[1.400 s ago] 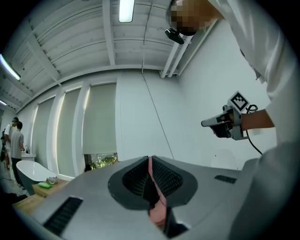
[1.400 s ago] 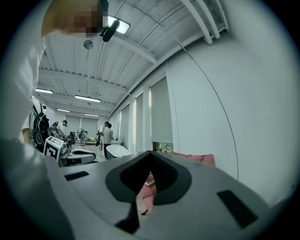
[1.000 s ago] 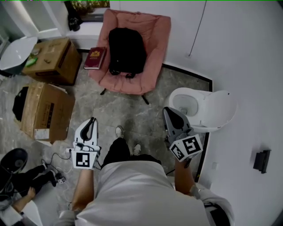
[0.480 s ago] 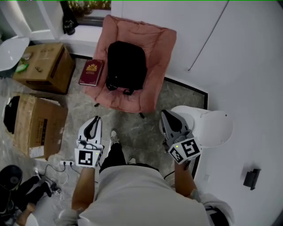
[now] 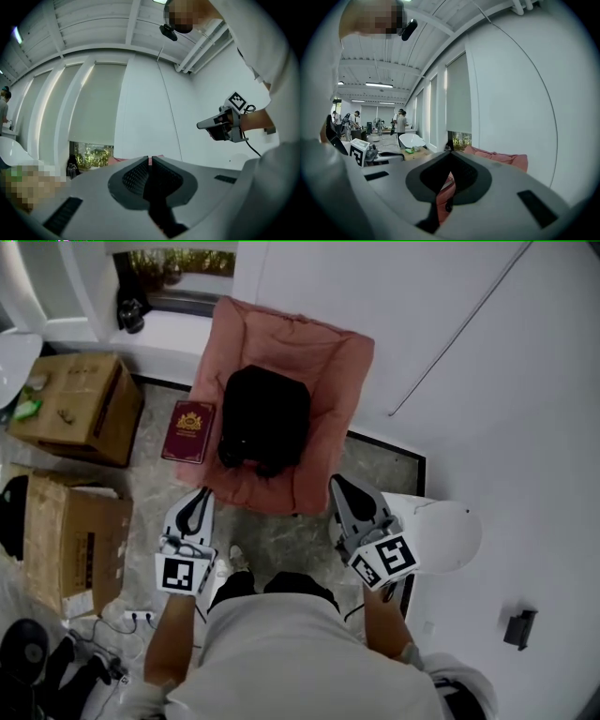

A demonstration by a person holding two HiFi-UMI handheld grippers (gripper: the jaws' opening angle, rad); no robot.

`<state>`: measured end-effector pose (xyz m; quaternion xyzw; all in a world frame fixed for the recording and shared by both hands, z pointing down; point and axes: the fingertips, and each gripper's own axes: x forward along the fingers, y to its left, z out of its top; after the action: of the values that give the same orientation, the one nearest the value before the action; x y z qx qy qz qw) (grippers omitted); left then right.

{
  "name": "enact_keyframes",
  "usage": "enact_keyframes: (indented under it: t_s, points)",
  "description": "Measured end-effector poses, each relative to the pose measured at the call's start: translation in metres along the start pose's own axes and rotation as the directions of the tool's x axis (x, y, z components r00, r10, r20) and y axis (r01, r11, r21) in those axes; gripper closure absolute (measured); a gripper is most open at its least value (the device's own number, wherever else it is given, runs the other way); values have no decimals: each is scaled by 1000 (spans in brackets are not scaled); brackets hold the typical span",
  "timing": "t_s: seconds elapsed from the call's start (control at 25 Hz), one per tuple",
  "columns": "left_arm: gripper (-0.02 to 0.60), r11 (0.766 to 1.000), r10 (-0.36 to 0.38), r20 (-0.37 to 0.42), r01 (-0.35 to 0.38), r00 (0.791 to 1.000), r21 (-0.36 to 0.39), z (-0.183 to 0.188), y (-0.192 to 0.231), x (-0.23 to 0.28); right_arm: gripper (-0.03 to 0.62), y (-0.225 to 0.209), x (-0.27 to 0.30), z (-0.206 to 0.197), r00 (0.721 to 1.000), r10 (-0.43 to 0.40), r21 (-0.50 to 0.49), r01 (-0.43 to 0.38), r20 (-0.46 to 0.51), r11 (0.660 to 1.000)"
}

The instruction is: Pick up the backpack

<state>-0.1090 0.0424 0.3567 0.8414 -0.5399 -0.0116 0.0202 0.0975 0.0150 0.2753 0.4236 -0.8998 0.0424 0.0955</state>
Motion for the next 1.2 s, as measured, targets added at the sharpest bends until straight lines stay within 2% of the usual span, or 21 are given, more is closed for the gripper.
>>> enact_keyframes:
  t_s: [0.16,0.36,0.52,0.64,0.92,1.2]
  points:
    - [543,1000,-15,4,15,1000,-10,1,1,18,574,-15,6,-6,1000,-27,33,27,-5,999]
    - [543,1000,-28,-34,28,999,-14,-10,-6,29,574,-28,12,-14,1000,-23,56,24,-7,998]
    - [543,1000,-2,-40,3,999,15,-3,-7,53,574,-54,21,-17,1000,1,83,-2,8,997]
    - [543,1000,24,-41,-24,999,9,5,-13,65,574,-73,31,-24,1000,26,79,-25,-5,997]
    - [543,998,57,-68,-56,996,21,-2,-11,91,572,-100,74,-65,992,105,85,-98,-75,992]
    - [543,997,73,-111,-72,991,10,-18,-6,117,571,-137,127,-105,979,153,146,-133,-133,980]
